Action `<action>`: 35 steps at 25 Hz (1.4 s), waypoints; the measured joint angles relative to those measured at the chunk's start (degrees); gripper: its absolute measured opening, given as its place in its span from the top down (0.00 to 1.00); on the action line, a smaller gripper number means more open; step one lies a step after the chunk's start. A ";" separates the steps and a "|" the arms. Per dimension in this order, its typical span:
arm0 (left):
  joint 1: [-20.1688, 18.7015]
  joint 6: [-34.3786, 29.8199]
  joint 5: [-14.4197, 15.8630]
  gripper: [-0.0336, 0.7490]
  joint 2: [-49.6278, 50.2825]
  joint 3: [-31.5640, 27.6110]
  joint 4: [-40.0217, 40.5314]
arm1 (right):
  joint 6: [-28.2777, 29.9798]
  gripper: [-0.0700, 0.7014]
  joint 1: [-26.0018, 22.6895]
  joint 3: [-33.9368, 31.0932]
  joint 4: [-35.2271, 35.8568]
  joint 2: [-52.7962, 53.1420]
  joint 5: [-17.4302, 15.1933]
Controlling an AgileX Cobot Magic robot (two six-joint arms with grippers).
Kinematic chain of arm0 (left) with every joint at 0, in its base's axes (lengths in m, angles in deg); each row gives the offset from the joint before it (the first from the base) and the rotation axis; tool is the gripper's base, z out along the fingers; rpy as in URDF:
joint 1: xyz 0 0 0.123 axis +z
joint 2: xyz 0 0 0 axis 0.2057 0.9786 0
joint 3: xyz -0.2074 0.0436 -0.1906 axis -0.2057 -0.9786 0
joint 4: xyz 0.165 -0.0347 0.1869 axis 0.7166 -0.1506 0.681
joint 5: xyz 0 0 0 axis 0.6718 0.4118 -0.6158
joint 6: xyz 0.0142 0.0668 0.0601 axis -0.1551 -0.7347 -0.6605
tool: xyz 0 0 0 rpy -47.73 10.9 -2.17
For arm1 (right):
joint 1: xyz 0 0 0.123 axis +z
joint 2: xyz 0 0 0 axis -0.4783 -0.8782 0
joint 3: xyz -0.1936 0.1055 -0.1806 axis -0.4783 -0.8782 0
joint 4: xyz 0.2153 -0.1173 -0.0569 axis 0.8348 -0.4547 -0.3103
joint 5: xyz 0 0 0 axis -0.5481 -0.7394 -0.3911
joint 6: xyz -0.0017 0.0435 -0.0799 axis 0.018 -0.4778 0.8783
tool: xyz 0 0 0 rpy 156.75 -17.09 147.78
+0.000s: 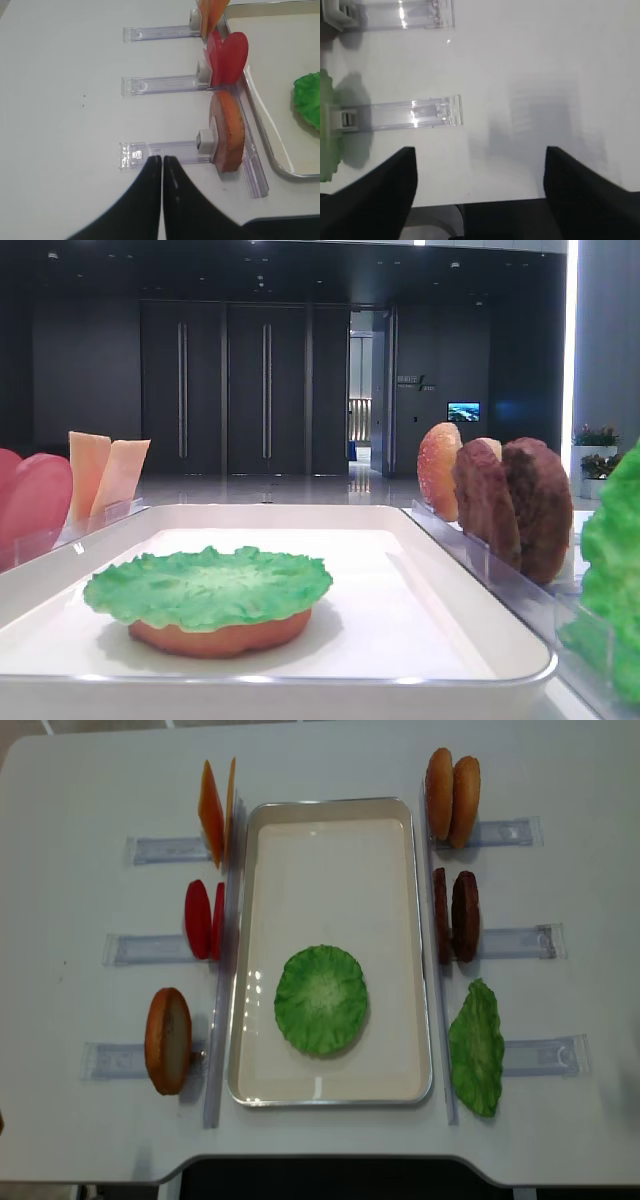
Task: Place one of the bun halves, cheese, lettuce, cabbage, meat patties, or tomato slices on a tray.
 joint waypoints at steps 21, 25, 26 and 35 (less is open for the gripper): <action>0.00 0.00 -0.04 0.96 0.00 0.00 0.00 | -2.10 0.26 0.00 -10.29 -0.22 38.84 3.89; 0.00 0.00 -0.04 0.96 0.00 0.00 0.00 | -2.05 0.26 0.00 -13.40 -0.22 43.19 4.40; 0.00 0.00 -0.04 0.96 0.00 0.00 0.00 | -2.05 0.26 0.00 -14.10 -0.22 43.28 4.54; 0.00 0.00 -0.04 0.96 0.00 0.00 0.00 | -2.00 0.26 0.00 -15.02 -0.19 43.54 4.66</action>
